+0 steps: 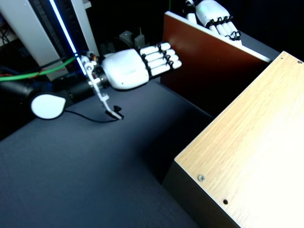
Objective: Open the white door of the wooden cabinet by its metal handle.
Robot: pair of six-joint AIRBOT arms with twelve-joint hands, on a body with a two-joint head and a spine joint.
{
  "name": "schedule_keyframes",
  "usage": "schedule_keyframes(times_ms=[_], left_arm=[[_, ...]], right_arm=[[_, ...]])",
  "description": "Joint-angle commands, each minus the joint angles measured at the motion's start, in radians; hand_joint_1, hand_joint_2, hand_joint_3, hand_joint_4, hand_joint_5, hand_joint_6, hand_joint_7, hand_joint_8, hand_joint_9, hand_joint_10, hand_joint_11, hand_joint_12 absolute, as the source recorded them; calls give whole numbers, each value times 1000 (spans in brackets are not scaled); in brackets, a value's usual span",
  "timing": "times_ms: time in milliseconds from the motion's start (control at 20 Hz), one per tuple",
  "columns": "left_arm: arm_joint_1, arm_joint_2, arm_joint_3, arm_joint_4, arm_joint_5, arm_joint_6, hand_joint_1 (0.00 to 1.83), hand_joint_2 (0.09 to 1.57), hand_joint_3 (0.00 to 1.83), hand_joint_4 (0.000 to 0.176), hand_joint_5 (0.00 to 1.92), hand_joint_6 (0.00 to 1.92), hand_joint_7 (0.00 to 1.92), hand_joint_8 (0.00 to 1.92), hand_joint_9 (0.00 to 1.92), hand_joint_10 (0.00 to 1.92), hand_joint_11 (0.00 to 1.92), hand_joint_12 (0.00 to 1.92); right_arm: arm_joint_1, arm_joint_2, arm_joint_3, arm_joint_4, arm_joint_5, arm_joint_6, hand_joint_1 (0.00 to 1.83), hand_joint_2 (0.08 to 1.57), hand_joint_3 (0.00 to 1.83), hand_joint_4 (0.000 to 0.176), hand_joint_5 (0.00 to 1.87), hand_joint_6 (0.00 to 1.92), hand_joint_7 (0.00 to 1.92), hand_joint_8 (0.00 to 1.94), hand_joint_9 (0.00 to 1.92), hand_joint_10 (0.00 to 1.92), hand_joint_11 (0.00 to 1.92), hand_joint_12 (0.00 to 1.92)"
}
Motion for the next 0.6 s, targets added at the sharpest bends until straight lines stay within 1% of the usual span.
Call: schedule_keyframes(times_ms=[0, 50, 100, 150, 200, 250, 300, 350, 400, 450, 500, 550], left_arm=[[-7, 4, 0, -6, -122, -2, 7, 1431, 359, 0, 70, 4, 12, 1, 0, 0, 0, 35], [-7, 4, 0, -6, -122, -2, 1, 1469, 252, 0, 42, 7, 2, 0, 0, 0, 0, 7], [-7, 3, 0, -6, -123, -2, 0, 1511, 148, 0, 56, 1, 5, 0, 0, 0, 0, 1], [-8, 3, 0, -6, -123, -2, 0, 1539, 88, 0, 98, 0, 51, 0, 26, 2, 19, 24], [-8, 3, 0, -6, -123, -2, 0, 1565, 71, 0, 126, 2, 82, 0, 48, 0, 3, 140], [-9, 2, 0, -6, -124, -2, 0, 1570, 167, 0, 119, 5, 72, 3, 42, 2, 0, 163], [-10, 1, 1, -6, -124, -2, 0, 1571, 178, 0, 116, 3, 68, 2, 36, 1, 0, 146], [-11, 0, 2, -6, -124, -2, 0, 1571, 226, 0, 98, 2, 53, 1, 20, 1, 0, 92], [-12, -1, 3, -6, -124, -2, 0, 1571, 217, 0, 64, 2, 21, 2, 3, 0, 0, 18], [-13, -2, 4, -6, -123, -2, 0, 1571, 201, 0, 51, 0, 3, 0, 0, 0, 0, 3], [-14, -2, 4, -6, -122, -2, 0, 1571, 183, 0, 63, 5, 15, 4, 0, 0, 14, 8], [-14, -2, 5, -6, -121, -2, 0, 1571, 176, 0, 61, 3, 8, 1, 0, 0, 18, 10]], right_arm=[[18, -10, 2, 43, 108, 4, 332, 1454, 0, 0, 52, 2, 25, 3, 3, 0, 34, 13], [22, -21, 4, 44, 106, 4, 342, 1452, 0, 0, 36, 0, 4, 0, 0, 0, 25, 9], [26, -32, 7, 47, 106, 4, 344, 1451, 0, 0, 24, 0, 0, 0, 0, 0, 4, 1], [32, -45, 11, 50, 106, 4, 302, 1460, 0, 0, 4, 0, 0, 0, 0, 0, 0, 0], [36, -53, 13, 51, 106, 4, 205, 1477, 8, 0, 0, 0, 0, 0, 0, 0, 0, 0], [39, -64, 16, 54, 106, 4, 197, 1483, 6, 0, 0, 0, 0, 0, 0, 0, 0, 0], [42, -73, 18, 57, 106, 4, 226, 1488, 3, 0, 3, 1, 0, 0, 0, 0, 16, 7], [44, -80, 20, 59, 106, 4, 216, 1506, 6, 0, 13, 2, 7, 1, 0, 0, 15, 7], [47, -90, 23, 60, 106, 4, 140, 1543, 14, 0, 16, 2, 1, 0, 0, 0, 2, 1], [51, -102, 27, 61, 106, 4, 177, 1555, 7, 0, 23, 2, 1, 0, 0, 0, 0, 0], [53, -108, 29, 62, 106, 3, 313, 1539, 0, 0, 22, 2, 6, 2, 0, 0, 0, 0], [55, -114, 31, 63, 106, 3, 337, 1532, 0, 0, 19, 1, 6, 2, 0, 0, 0, 0]])
